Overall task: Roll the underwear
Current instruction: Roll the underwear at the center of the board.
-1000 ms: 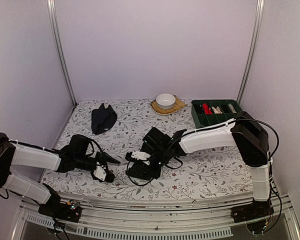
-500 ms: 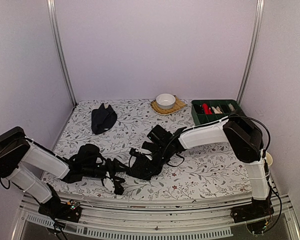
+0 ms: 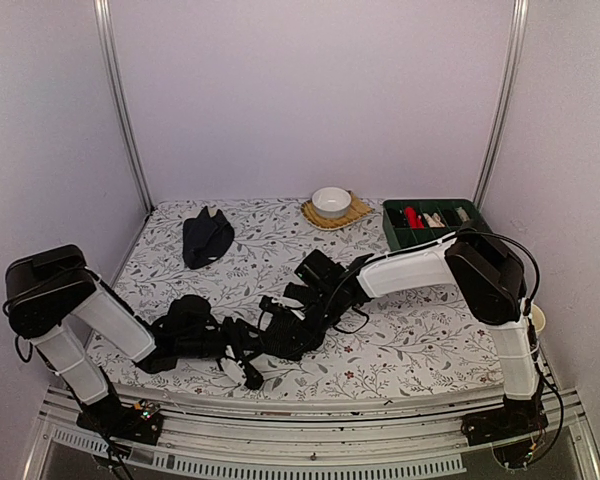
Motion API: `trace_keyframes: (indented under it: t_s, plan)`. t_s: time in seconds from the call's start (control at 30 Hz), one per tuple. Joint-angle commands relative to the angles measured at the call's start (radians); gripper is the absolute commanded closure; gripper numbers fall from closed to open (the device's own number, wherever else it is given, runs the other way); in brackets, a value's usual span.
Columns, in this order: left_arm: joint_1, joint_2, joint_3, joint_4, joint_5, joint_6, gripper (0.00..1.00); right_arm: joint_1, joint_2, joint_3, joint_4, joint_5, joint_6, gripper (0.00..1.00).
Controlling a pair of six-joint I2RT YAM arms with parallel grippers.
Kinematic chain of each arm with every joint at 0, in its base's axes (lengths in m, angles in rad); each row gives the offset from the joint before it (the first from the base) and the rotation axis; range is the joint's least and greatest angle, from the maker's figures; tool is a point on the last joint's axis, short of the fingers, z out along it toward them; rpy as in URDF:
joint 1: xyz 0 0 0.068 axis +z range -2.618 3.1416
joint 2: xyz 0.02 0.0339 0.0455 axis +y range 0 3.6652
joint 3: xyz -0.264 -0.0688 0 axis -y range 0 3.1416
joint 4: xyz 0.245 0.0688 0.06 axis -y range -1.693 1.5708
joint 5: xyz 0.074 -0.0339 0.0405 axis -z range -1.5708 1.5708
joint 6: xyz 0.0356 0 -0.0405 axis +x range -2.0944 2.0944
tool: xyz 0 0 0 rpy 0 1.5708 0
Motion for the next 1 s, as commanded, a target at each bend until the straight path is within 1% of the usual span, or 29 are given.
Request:
trace_keyframes:
  t_s: [0.0, 0.03, 0.1, 0.13, 0.27, 0.33, 0.37, 0.43, 0.47, 0.5, 0.57, 0.63, 0.77, 0.97]
  plan:
    - [-0.018, 0.040, -0.026, -0.021, -0.035, 0.040, 0.54, -0.013, 0.044, 0.002, -0.051, 0.040, -0.003, 0.90]
    - [-0.020, 0.047, -0.032, -0.013, -0.037, 0.050, 0.55, -0.014, 0.042, 0.001, -0.051, 0.040, -0.005, 0.90]
    - [-0.025, 0.062, -0.041, 0.004, -0.043, 0.067, 0.63, -0.017, 0.043, 0.000, -0.051, 0.040, -0.005, 0.90]
    - [-0.028, 0.070, -0.043, 0.013, -0.049, 0.071, 0.65, -0.018, 0.043, 0.000, -0.051, 0.040, -0.005, 0.89]
    - [-0.040, 0.106, -0.035, 0.035, -0.081, 0.060, 0.86, -0.020, 0.041, 0.000, -0.051, 0.040, -0.007, 0.88]
    - [-0.041, 0.112, -0.025, 0.025, -0.084, 0.038, 0.94, -0.020, 0.038, 0.002, -0.055, 0.044, -0.009, 0.86]
    - [-0.041, 0.108, -0.020, 0.017, -0.082, 0.017, 0.97, -0.019, 0.035, 0.003, -0.056, 0.044, -0.010, 0.85]
    - [-0.041, 0.092, -0.004, -0.037, -0.078, -0.004, 0.98, -0.020, 0.031, 0.003, -0.061, 0.051, -0.015, 0.83]
    - [-0.040, 0.080, 0.001, -0.057, -0.071, -0.018, 0.98, -0.020, 0.025, 0.003, -0.064, 0.054, -0.016, 0.80]
    - [-0.040, 0.066, 0.008, -0.086, -0.064, -0.031, 0.98, -0.020, 0.018, 0.002, -0.067, 0.062, -0.020, 0.74]
    - [-0.040, 0.031, 0.039, -0.195, -0.050, -0.055, 1.00, -0.020, -0.013, -0.009, -0.064, 0.082, -0.026, 0.63]
    - [-0.035, -0.007, 0.086, -0.348, -0.027, -0.094, 1.00, -0.020, -0.065, -0.039, -0.044, 0.105, -0.036, 0.54]
    - [-0.022, -0.050, 0.210, -0.651, 0.050, -0.156, 1.00, -0.015, -0.197, -0.127, -0.003, 0.209, -0.050, 0.43]
    - [0.006, -0.002, 0.400, -0.968, 0.150, -0.205, 1.00, 0.027, -0.420, -0.346, 0.123, 0.383, -0.063, 0.31]
